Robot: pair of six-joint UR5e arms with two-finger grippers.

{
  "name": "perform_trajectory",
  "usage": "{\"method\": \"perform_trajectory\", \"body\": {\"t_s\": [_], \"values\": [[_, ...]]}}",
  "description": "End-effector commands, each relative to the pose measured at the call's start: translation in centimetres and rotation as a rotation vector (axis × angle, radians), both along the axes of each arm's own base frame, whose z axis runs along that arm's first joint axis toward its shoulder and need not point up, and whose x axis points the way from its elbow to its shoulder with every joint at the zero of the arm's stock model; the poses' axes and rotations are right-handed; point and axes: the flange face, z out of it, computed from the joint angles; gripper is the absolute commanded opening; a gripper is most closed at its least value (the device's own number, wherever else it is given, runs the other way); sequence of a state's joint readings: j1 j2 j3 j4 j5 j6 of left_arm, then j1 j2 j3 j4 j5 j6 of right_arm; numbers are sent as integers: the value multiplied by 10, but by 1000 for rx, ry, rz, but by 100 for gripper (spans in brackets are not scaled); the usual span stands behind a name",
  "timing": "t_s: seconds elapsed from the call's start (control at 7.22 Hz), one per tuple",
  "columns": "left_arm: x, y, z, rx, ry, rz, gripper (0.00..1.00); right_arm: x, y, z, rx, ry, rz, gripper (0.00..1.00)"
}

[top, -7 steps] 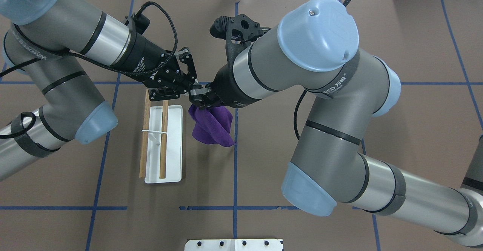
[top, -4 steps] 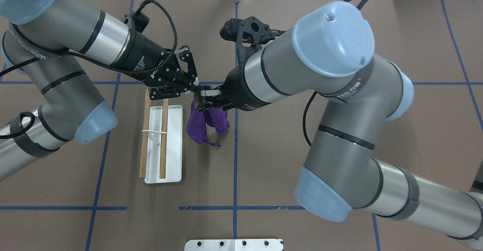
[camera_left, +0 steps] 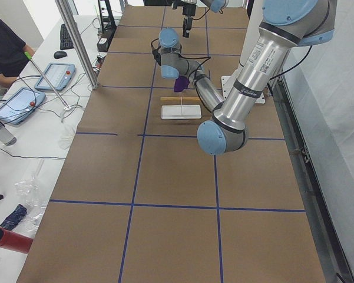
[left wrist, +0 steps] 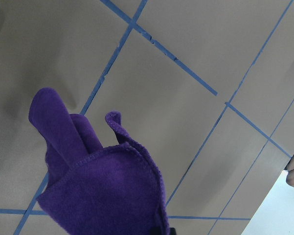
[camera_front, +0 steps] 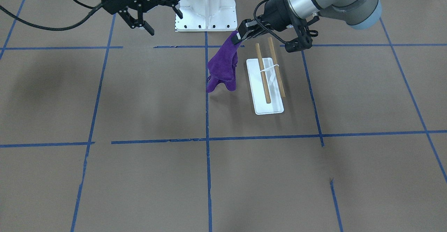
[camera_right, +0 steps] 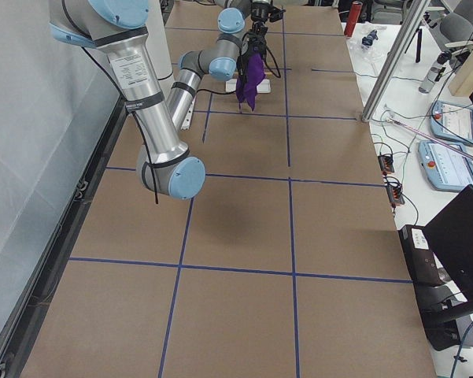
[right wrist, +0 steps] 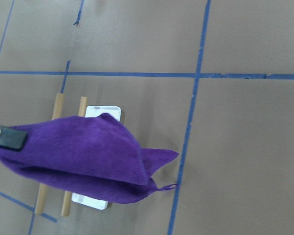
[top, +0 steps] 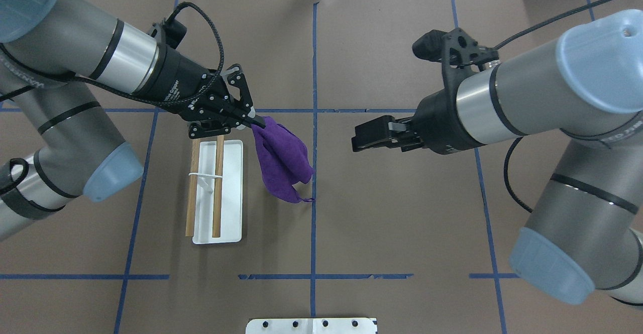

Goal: Hang towel on rack

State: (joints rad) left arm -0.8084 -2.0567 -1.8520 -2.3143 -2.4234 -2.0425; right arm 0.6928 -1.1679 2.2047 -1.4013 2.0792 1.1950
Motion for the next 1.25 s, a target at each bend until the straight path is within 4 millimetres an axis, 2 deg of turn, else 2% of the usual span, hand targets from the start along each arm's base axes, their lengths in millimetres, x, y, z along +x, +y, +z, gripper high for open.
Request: {"method": "perform_trajectory", "body": {"t_s": [0.0, 0.14, 0.28, 0.42, 0.55, 0.83, 0.97, 1.11], "values": [[-41, 4, 71, 1, -54, -43, 0, 45, -34, 69, -104, 102, 100, 100], [-71, -9, 97, -1, -84, -100, 0, 62, -56, 113, -110, 186, 123, 100], [-90, -9, 135, 23, -131, -118, 0, 86, -68, 157, -104, 263, 133, 100], [-114, -7, 168, 69, -175, -138, 0, 96, -75, 171, -82, 294, 127, 100], [-117, -7, 181, 72, -192, -137, 0, 97, -75, 173, -84, 297, 130, 100], [-112, -7, 184, 69, -196, -129, 0, 102, -74, 180, -95, 305, 134, 100], [-110, -8, 187, 65, -202, -131, 44, 102, -75, 183, -98, 310, 134, 100], [-107, -10, 206, 58, -228, -125, 65, 103, -75, 184, -100, 310, 136, 100]]}}
